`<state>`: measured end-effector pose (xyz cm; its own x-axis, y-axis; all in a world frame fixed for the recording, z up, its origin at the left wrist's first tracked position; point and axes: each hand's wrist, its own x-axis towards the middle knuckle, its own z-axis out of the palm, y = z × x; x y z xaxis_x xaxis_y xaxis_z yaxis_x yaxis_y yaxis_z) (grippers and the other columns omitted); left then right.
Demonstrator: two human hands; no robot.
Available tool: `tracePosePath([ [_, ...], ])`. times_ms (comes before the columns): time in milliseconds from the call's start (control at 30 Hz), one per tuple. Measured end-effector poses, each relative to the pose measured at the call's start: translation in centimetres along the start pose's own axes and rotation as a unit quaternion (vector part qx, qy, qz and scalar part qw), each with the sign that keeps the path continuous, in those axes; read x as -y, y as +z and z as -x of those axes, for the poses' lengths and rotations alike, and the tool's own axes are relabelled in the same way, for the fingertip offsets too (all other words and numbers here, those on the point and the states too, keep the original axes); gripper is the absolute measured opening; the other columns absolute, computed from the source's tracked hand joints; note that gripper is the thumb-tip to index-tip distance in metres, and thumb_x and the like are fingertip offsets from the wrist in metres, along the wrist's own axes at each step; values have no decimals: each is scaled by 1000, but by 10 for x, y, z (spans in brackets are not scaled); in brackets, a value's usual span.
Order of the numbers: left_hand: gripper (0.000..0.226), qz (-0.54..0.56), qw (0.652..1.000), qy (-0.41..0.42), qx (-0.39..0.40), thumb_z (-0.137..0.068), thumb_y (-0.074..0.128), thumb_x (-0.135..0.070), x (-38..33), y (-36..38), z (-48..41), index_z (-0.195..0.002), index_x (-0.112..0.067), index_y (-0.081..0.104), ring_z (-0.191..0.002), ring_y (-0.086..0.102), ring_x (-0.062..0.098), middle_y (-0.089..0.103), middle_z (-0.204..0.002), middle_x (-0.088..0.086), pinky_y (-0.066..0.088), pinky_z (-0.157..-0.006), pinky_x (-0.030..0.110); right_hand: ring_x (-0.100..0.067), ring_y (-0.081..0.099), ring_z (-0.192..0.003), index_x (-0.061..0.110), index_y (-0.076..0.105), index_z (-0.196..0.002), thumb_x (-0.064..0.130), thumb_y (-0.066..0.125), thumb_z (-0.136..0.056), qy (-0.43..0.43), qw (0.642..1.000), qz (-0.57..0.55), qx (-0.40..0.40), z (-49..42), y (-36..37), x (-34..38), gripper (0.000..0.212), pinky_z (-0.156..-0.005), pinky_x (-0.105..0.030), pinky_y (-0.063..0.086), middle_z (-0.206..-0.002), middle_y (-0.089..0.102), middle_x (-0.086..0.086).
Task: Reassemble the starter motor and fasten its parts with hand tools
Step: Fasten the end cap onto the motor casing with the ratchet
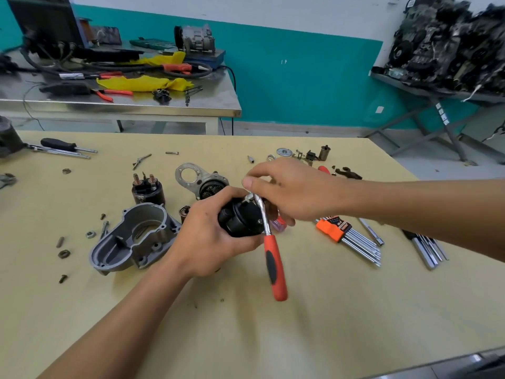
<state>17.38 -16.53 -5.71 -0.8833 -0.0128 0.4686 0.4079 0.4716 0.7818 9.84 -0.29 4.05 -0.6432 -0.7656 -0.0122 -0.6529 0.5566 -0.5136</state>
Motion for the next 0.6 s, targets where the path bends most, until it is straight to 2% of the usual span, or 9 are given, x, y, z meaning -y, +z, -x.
tracePosePath([
  [67, 55, 13, 1000, -7, -1, -62, 92, -32, 0, -2, 1, -108, -29, 62, -81, 66, 13, 68, -90, -8, 52, -73, 19, -6, 55, -50, 16, 58, -122, 27, 36, -107, -126, 984, 122, 7, 5, -4, -4, 29, -51, -13, 38, -55, 55, 7],
  [133, 56, 25, 999, -19, -8, -60, 92, -33, 0, -4, 1, -107, -27, 62, -84, 66, 14, 67, -91, -6, 54, -76, 23, -10, 60, -59, 29, 46, -134, 16, 34, -100, -165, 971, 160, 61, 7, -15, -6, 38, -62, -26, 48, -64, 59, 7],
  [200, 56, 30, 999, -24, -3, -61, 91, -33, 0, -4, 1, -107, -26, 62, -84, 65, 17, 67, -91, -3, 55, -77, 32, -16, 62, -75, 39, 38, -140, 12, 36, -93, -201, 953, 208, 94, 7, -26, -11, 54, -71, -34, 50, -83, 62, 10],
  [267, 53, 28, 999, -22, 6, -62, 91, -32, -1, -4, -1, -105, -27, 61, -81, 64, 16, 66, -90, -4, 55, -74, 35, -20, 57, -87, 40, 35, -146, 10, 43, -97, -239, 913, 317, 97, 6, -30, -13, 58, -72, -36, 49, -104, 61, 5],
  [333, 53, 24, 999, -22, 12, -62, 91, -34, 0, -5, -2, -105, -29, 61, -82, 65, 14, 66, -90, -7, 55, -73, 32, -30, 59, -88, 31, 40, -147, 7, 51, -99, -296, 864, 401, 69, 3, -31, -14, 55, -67, -41, 50, -115, 61, -8],
  [433, 57, 22, 999, -22, 19, -61, 91, -38, 1, -6, -1, -109, -29, 61, -87, 66, 17, 67, -93, -6, 56, -77, 33, -37, 64, -73, 9, 60, -133, 5, 69, -91, -385, 818, 427, 24, -2, -34, -22, 43, -55, -44, 53, -100, 69, -19],
  [533, 57, 42, 999, -21, 10, -62, 91, -34, 1, -5, 1, -111, -28, 61, -85, 66, 19, 67, -91, -4, 56, -80, 36, -33, 66, -75, 3, 64, -128, 16, 79, -84, -389, 813, 432, -3, -9, -33, -24, 48, -54, -41, 54, -95, 71, -16],
  [600, 56, 38, 999, -17, 5, -62, 91, -34, 1, -3, 1, -109, -30, 61, -83, 66, 17, 66, -90, -7, 56, -77, 31, -30, 65, -73, 3, 65, -122, 25, 80, -83, -386, 811, 439, -5, -11, -30, -23, 48, -52, -37, 51, -88, 71, -12],
])
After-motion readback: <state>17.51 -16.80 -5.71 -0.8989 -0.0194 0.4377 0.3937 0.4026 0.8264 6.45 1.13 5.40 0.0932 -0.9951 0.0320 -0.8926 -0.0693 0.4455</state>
